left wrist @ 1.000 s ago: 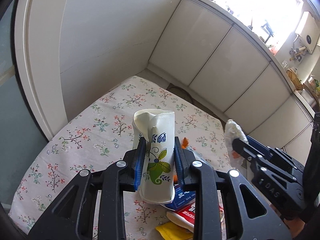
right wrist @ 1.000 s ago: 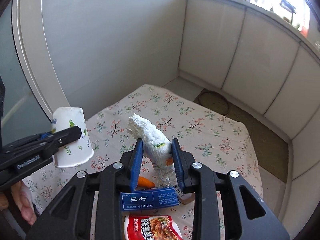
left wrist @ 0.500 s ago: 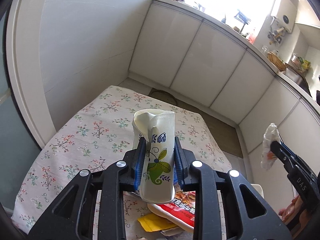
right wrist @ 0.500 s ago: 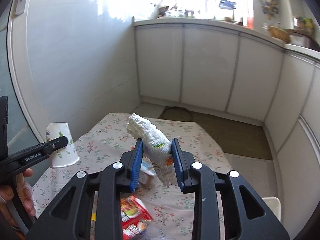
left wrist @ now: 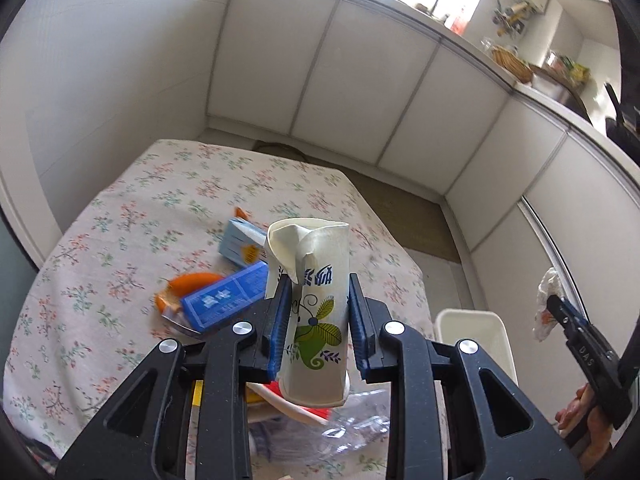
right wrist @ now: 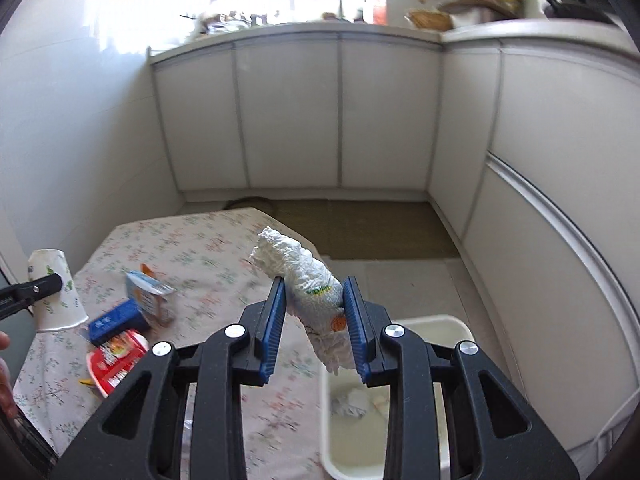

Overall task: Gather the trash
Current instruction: 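Carry the tissue roll with the right gripper over the bin and release it, then lower the paper cup into the bin and open the left gripper, then move both tools back over the remaining trash on the table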

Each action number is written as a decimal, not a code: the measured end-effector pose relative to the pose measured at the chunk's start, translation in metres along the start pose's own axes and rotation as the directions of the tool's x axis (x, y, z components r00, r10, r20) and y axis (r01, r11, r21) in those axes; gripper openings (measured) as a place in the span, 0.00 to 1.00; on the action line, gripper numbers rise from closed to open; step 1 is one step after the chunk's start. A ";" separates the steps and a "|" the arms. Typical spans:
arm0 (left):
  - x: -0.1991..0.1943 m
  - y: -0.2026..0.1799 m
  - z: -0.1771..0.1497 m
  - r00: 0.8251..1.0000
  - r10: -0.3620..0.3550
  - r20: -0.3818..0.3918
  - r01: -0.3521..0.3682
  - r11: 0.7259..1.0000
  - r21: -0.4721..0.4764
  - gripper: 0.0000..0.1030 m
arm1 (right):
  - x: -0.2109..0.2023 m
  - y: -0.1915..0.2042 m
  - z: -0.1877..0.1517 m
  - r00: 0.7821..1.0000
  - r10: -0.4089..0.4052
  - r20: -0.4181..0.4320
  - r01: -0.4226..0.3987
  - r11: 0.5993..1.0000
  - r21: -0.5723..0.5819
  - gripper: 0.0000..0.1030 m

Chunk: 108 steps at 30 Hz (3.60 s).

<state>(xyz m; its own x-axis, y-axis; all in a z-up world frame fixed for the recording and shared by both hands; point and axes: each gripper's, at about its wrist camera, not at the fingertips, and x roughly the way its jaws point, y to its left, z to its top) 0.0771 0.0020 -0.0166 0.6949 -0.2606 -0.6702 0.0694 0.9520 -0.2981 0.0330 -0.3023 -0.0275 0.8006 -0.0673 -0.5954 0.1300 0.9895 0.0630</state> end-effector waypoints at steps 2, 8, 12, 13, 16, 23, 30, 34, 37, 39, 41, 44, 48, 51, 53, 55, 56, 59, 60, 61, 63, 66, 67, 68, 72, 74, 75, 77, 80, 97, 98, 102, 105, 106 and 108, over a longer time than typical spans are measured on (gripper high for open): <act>0.005 -0.018 -0.005 1.000 -0.012 -0.015 0.012 0.999 0.033 0.26 | 0.008 -0.014 -0.008 0.999 -0.007 -0.041 0.007 1.000 0.017 0.31; 0.023 -0.078 -0.017 0.996 -0.058 -0.060 0.065 0.991 0.121 0.26 | 0.001 -0.059 -0.018 0.997 -0.055 -0.053 0.060 0.993 0.105 0.49; 0.035 -0.116 -0.023 0.991 -0.095 -0.095 0.109 0.981 0.158 0.26 | -0.017 -0.089 -0.017 0.994 -0.110 -0.009 0.110 0.980 0.168 0.65; 0.040 -0.129 -0.025 0.989 -0.105 -0.104 0.122 0.977 0.176 0.26 | -0.020 -0.094 -0.016 0.992 -0.127 0.002 0.125 0.976 0.177 0.72; 0.054 -0.158 -0.030 0.983 -0.127 -0.133 0.154 0.965 0.214 0.26 | -0.035 -0.112 -0.016 0.974 -0.221 0.051 0.204 0.953 0.226 0.83; 0.091 -0.222 -0.047 0.949 -0.191 -0.250 0.257 0.929 0.267 0.26 | -0.052 -0.155 -0.015 0.931 -0.362 0.049 0.323 0.878 0.353 0.84; 0.123 -0.271 -0.065 0.898 -0.255 -0.357 0.362 0.891 0.275 0.27 | -0.052 -0.187 -0.020 0.905 -0.426 -0.005 0.382 0.807 0.451 0.84; 0.141 -0.282 -0.072 0.861 -0.287 -0.419 0.409 0.881 0.237 0.42 | -0.048 -0.198 -0.022 0.906 -0.421 -0.035 0.382 0.781 0.493 0.84; 0.151 -0.284 -0.076 0.842 -0.299 -0.450 0.424 0.881 0.208 0.57 | -0.047 -0.202 -0.022 0.899 -0.435 -0.042 0.395 0.767 0.505 0.84; 0.153 -0.282 -0.080 0.842 -0.286 -0.458 0.412 0.888 0.202 0.73 | -0.048 -0.202 -0.023 0.898 -0.438 -0.040 0.395 0.764 0.510 0.84; 0.153 -0.278 -0.080 0.851 -0.271 -0.450 0.390 0.900 0.195 0.88 | -0.048 -0.201 -0.023 0.900 -0.435 -0.030 0.387 0.764 0.516 0.84; 0.156 -0.271 -0.080 0.849 -0.251 -0.466 0.366 0.914 0.174 0.93 | -0.053 -0.201 -0.022 0.896 -0.444 -0.004 0.378 0.760 0.529 0.87; 0.160 -0.252 -0.078 0.848 -0.224 -0.481 0.319 0.940 0.124 0.93 | -0.060 -0.197 -0.024 0.898 -0.439 0.023 0.361 0.766 0.533 0.92; 0.155 -0.237 -0.076 0.861 -0.212 -0.463 0.295 0.949 0.113 0.93 | -0.053 -0.193 -0.023 0.926 -0.378 0.013 0.314 0.788 0.530 0.92; 0.150 -0.229 -0.075 0.873 -0.203 -0.443 0.281 0.953 0.117 0.93 | -0.051 -0.188 -0.021 0.935 -0.354 0.015 0.295 0.801 0.521 0.92; 0.143 -0.222 -0.071 0.892 -0.189 -0.411 0.264 0.955 0.134 0.93 | -0.050 -0.180 -0.019 0.938 -0.345 0.028 0.285 0.815 0.504 0.92; 0.137 -0.217 -0.069 0.908 -0.171 -0.383 0.246 0.957 0.156 0.93 | -0.050 -0.174 -0.018 0.939 -0.341 0.036 0.280 0.825 0.492 0.92; 0.122 -0.208 -0.061 0.946 -0.120 -0.300 0.192 0.955 0.225 0.93 | -0.046 -0.162 -0.015 0.948 -0.316 0.037 0.263 0.843 0.468 0.93; 0.117 -0.205 -0.059 0.956 -0.105 -0.272 0.174 0.954 0.245 0.93 | -0.044 -0.158 -0.014 0.953 -0.302 0.031 0.254 0.849 0.463 0.93; 0.112 -0.201 -0.057 0.965 -0.088 -0.246 0.154 0.952 0.265 0.93 | -0.041 -0.154 -0.013 0.961 -0.277 0.023 0.235 0.855 0.462 0.93; 0.102 -0.191 -0.054 0.979 -0.051 -0.198 0.111 0.945 0.306 0.93 | -0.036 -0.148 -0.013 0.973 -0.230 0.014 0.196 0.860 0.471 0.93; 0.090 -0.177 -0.051 0.990 0.020 -0.140 0.034 0.928 0.372 0.93 | -0.028 -0.135 -0.010 0.978 -0.208 -0.011 0.189 0.865 0.465 0.93; 0.086 -0.171 -0.050 0.992 0.042 -0.116 0.008 0.919 0.395 0.93 | -0.026 -0.130 -0.009 0.978 -0.208 -0.016 0.192 0.869 0.456 0.93; 0.083 -0.165 -0.050 0.993 0.059 -0.099 -0.014 0.913 0.408 0.93 | -0.023 -0.123 -0.008 0.979 -0.203 -0.021 0.191 0.876 0.442 0.93; 0.076 -0.135 -0.046 0.991 0.113 -0.075 -0.072 0.909 0.410 0.93 | -0.012 -0.095 -0.003 0.987 -0.158 -0.033 0.158 0.909 0.385 0.93; 0.074 -0.115 -0.043 0.989 0.134 -0.070 -0.097 0.919 0.381 0.93 | -0.005 -0.072 -0.001 0.988 -0.151 -0.043 0.156 0.934 0.322 0.93; 0.074 -0.104 -0.040 0.986 0.148 -0.070 -0.113 0.925 0.364 0.93 | -0.004 -0.064 -0.002 0.988 -0.148 -0.045 0.154 0.943 0.296 0.93; 0.068 -0.082 -0.035 0.981 0.177 -0.072 -0.146 0.936 0.319 0.93 | 0.001 -0.043 -0.002 0.989 -0.142 -0.046 0.149 0.961 0.231 0.93; 0.064 -0.044 -0.023 0.975 0.202 -0.094 -0.173 0.952 0.251 0.93 | 0.008 -0.011 -0.001 0.989 -0.141 -0.042 0.146 0.980 0.138 0.93; 0.092 0.147 0.034 0.932 0.236 -0.277 -0.259 0.965 -0.050 0.93 | 0.063 0.082 -0.005 0.979 -0.083 -0.185 0.071 0.995 -0.066 0.93; 0.096 0.153 0.033 0.927 0.247 -0.283 -0.270 0.962 -0.044 0.93 | 0.065 0.084 -0.006 0.978 -0.084 -0.190 0.071 0.995 -0.073 0.93; 0.111 0.171 0.026 0.914 0.261 -0.311 -0.290 0.956 -0.051 0.93 | 0.076 0.095 -0.006 0.973 -0.072 -0.217 0.053 0.994 -0.093 0.93; 0.125 0.179 0.022 0.894 0.231 -0.383 -0.276 0.959 -0.064 0.93 | 0.083 0.104 -0.008 0.971 -0.071 -0.230 0.045 0.992 -0.116 0.93; 0.132 0.178 0.021 0.883 0.232 -0.408 -0.272 0.961 -0.043 0.93 | 0.086 0.106 -0.008 0.969 -0.071 -0.236 0.041 0.991 -0.128 0.93; 0.138 0.176 0.021 0.874 0.249 -0.417 -0.273 0.962 0.003 0.92 | 0.089 0.110 -0.010 0.967 -0.072 -0.246 0.037 0.989 -0.142 0.93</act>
<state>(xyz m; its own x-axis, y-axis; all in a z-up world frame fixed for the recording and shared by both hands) 0.2001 0.1366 -0.1474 0.3262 -0.0575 -0.9435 -0.1207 0.9874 -0.1019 0.1132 -0.1980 -0.0816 0.6207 -0.1045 -0.7771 0.0754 0.9944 -0.0734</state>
